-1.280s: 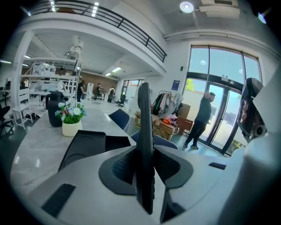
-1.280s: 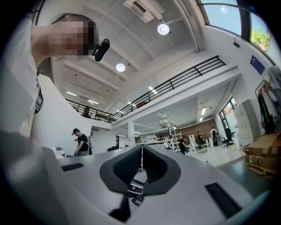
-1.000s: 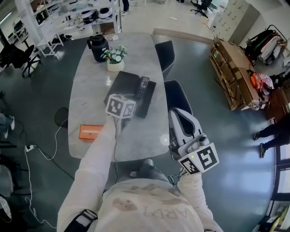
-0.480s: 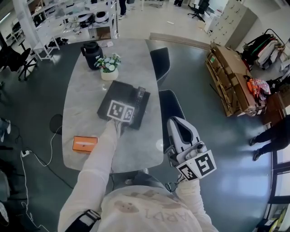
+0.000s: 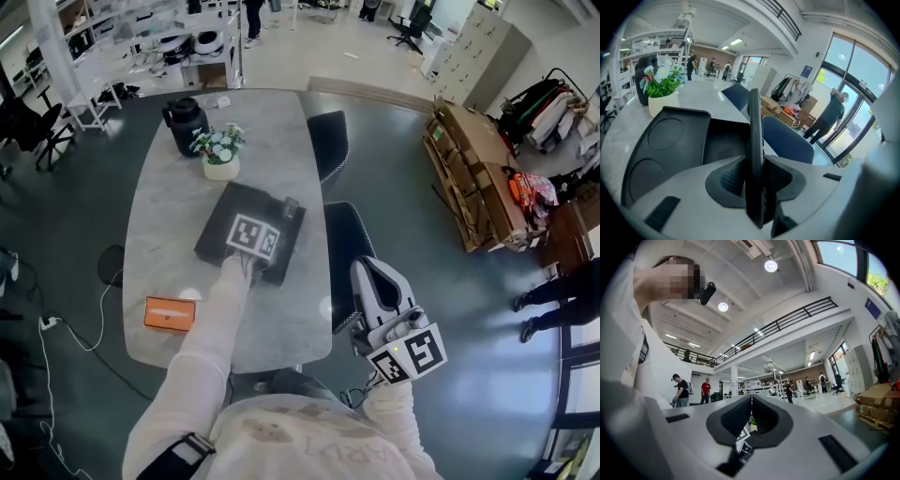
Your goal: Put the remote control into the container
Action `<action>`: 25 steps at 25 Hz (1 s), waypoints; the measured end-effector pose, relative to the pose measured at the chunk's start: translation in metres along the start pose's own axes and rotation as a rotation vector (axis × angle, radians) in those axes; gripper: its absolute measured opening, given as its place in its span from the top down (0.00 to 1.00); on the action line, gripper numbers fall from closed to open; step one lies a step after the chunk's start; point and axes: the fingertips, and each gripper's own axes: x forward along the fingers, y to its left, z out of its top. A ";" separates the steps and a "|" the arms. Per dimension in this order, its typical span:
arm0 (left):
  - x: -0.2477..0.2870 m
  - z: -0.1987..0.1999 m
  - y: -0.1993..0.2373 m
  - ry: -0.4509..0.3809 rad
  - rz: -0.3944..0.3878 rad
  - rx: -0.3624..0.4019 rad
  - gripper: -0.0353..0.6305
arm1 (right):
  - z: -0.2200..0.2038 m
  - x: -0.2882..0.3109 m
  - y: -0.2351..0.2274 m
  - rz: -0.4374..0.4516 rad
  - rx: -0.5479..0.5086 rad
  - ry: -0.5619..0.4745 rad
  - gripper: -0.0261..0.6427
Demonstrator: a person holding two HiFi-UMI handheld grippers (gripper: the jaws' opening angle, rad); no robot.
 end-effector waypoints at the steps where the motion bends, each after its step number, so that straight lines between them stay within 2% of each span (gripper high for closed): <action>1: 0.003 -0.001 0.002 0.013 -0.001 -0.005 0.78 | -0.001 0.001 -0.002 -0.001 0.000 0.001 0.93; 12: 0.026 -0.011 0.013 0.130 0.008 -0.074 0.78 | 0.000 0.006 -0.022 -0.013 0.001 0.005 0.93; 25: 0.051 -0.025 0.021 0.254 -0.019 -0.183 0.78 | -0.007 0.007 -0.039 -0.030 -0.005 0.029 0.93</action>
